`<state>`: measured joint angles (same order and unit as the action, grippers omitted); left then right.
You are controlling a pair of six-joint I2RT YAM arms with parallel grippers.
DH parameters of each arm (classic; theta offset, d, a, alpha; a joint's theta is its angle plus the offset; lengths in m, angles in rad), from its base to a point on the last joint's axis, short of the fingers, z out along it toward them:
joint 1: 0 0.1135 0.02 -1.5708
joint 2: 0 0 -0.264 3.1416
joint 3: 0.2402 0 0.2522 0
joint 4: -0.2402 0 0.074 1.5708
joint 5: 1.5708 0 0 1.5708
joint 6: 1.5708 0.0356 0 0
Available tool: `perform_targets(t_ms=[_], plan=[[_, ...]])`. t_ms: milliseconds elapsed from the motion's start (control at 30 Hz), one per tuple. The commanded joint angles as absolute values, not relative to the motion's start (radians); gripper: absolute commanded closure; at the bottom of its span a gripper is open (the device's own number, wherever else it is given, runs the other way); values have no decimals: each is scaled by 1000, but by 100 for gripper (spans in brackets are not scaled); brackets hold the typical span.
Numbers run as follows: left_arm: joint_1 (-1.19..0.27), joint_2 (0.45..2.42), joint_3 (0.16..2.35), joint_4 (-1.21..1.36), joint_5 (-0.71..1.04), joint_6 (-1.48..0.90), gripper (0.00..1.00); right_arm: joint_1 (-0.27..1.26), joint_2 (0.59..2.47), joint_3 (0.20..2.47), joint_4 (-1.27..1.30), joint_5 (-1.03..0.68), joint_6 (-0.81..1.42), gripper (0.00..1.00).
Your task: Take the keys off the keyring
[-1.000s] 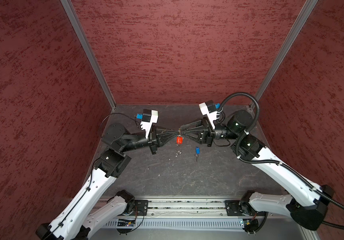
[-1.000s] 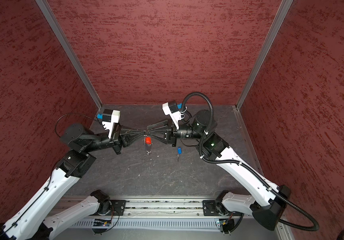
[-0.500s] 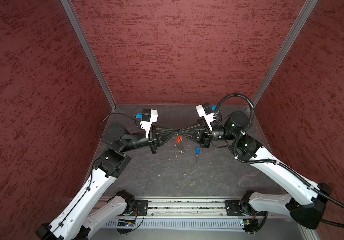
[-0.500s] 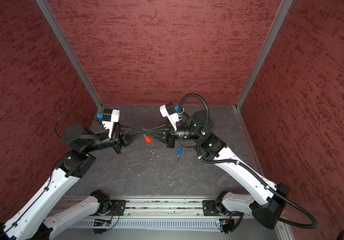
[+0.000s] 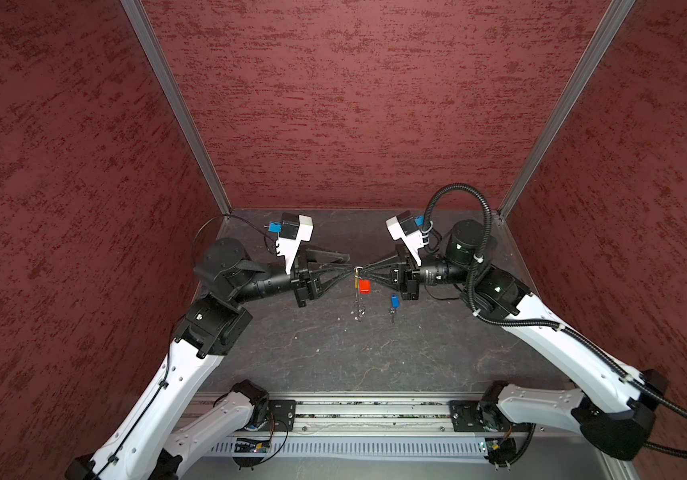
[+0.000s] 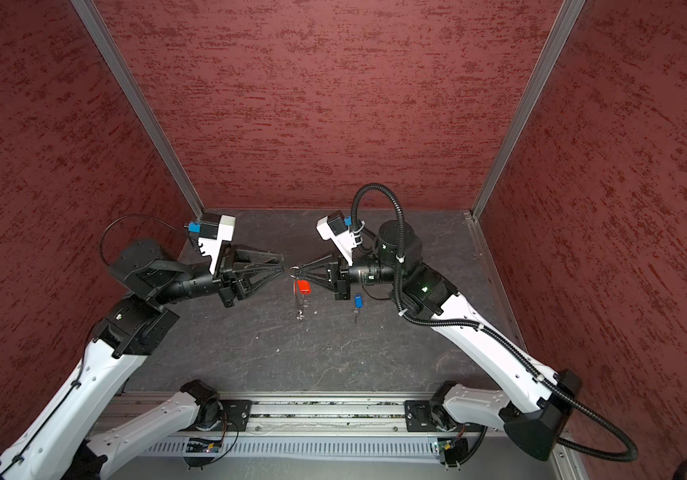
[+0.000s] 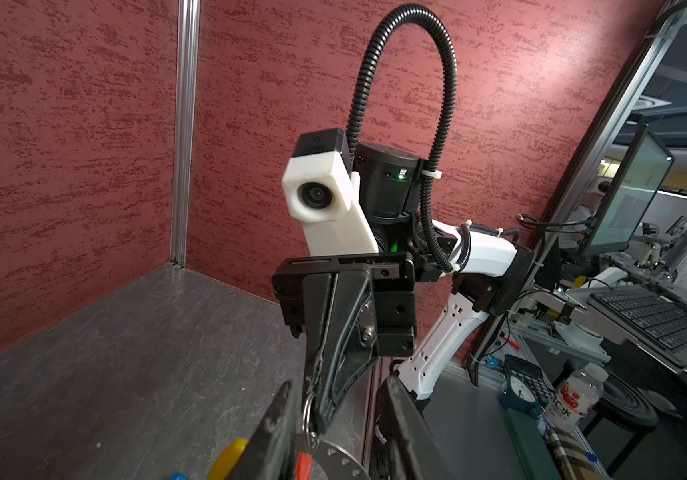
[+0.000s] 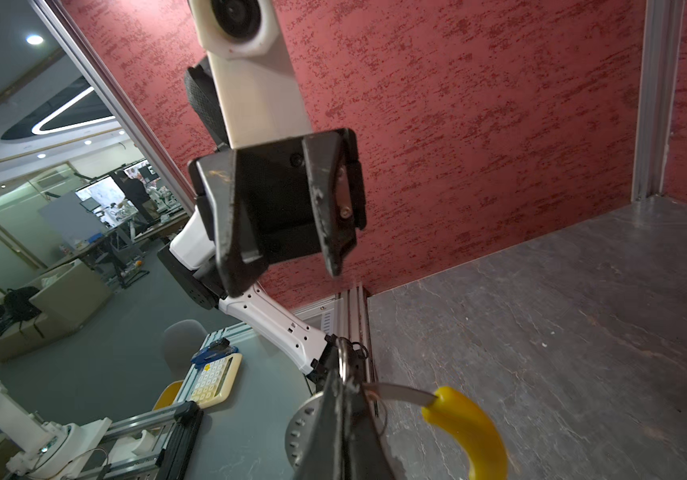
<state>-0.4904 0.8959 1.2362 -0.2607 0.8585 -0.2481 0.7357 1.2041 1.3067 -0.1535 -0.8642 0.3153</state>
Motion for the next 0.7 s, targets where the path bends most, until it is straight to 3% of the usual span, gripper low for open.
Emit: perform_targets(t_ms=[0, 333, 667], plan=[[-482, 938, 1323, -482, 913, -177, 63, 730, 1181, 1369, -274, -877, 232, 100], [-506, 1077, 1529, -855, 945, -48, 59, 730, 1220, 1480, -491, -889, 106, 100], [-534, 1105, 1552, -847, 997, -38, 68, 730, 1224, 1488, -521, -876, 86, 100]])
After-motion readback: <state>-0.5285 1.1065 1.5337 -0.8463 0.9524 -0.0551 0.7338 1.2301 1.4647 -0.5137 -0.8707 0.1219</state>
